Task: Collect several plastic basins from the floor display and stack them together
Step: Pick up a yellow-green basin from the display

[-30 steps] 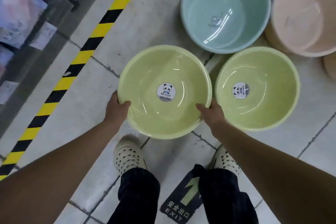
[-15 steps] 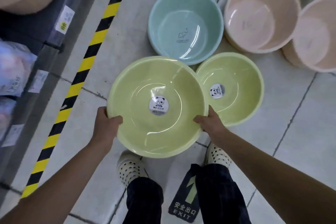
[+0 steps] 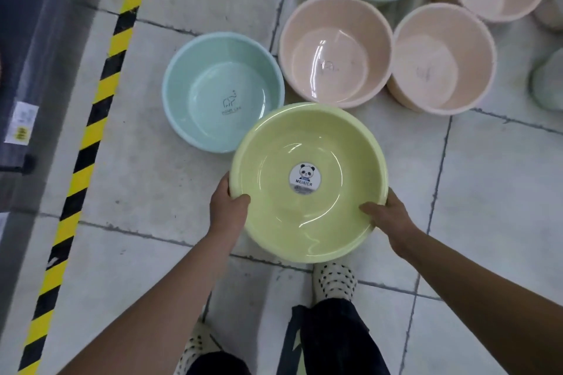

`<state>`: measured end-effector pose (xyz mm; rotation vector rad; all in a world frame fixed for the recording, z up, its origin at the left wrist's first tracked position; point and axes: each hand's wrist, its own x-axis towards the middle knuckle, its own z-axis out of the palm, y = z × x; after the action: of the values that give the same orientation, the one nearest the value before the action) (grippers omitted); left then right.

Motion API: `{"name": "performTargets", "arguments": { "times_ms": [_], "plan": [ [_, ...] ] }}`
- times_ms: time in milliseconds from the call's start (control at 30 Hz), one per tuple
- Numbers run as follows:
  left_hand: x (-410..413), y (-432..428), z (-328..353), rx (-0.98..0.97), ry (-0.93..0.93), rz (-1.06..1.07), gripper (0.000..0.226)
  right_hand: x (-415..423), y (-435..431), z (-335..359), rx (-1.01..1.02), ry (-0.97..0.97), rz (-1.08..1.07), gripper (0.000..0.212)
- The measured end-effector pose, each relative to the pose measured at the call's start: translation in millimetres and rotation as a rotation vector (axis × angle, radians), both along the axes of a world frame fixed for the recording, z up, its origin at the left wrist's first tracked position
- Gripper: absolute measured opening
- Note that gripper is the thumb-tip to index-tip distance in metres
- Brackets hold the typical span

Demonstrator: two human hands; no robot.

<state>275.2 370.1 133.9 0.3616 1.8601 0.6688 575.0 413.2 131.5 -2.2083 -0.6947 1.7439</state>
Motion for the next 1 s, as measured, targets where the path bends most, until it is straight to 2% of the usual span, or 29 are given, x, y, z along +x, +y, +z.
{"name": "performTargets", "arguments": {
  "times_ms": [200,333,567,667,767,933,1000],
  "plan": [
    [25.7,9.0,-57.4,-0.026,0.041,-0.042,0.064,17.2,-4.4,-58.4,0.019,-0.051,-0.069,0.055],
    [34.9,10.1,-85.4,-0.061,0.071,-0.043,0.064,23.3,-12.8,-90.0,0.016,-0.06,-0.07,0.064],
    [41.0,18.2,-98.0,-0.079,0.076,-0.095,0.06,30.1,-17.7,-116.1,-0.013,-0.022,-0.094,0.063],
    [53.0,23.0,-79.6,-0.117,0.079,-0.143,0.056,47.2,-26.3,-101.3,-0.045,-0.015,-0.157,0.061],
    [81.6,45.4,-46.4,-0.116,0.081,-0.246,0.062,78.6,-34.3,-72.5,-0.057,0.023,-0.274,0.059],
    [165.9,97.7,14.7,-0.054,0.037,-0.46,0.059,153.2,-39.4,-6.9,-0.063,0.017,-0.496,0.055],
    [205.2,117.4,35.1,-0.034,-0.01,-0.563,0.056,188.5,-39.6,18.8,-0.046,0.007,-0.575,0.061]
  ]
}}
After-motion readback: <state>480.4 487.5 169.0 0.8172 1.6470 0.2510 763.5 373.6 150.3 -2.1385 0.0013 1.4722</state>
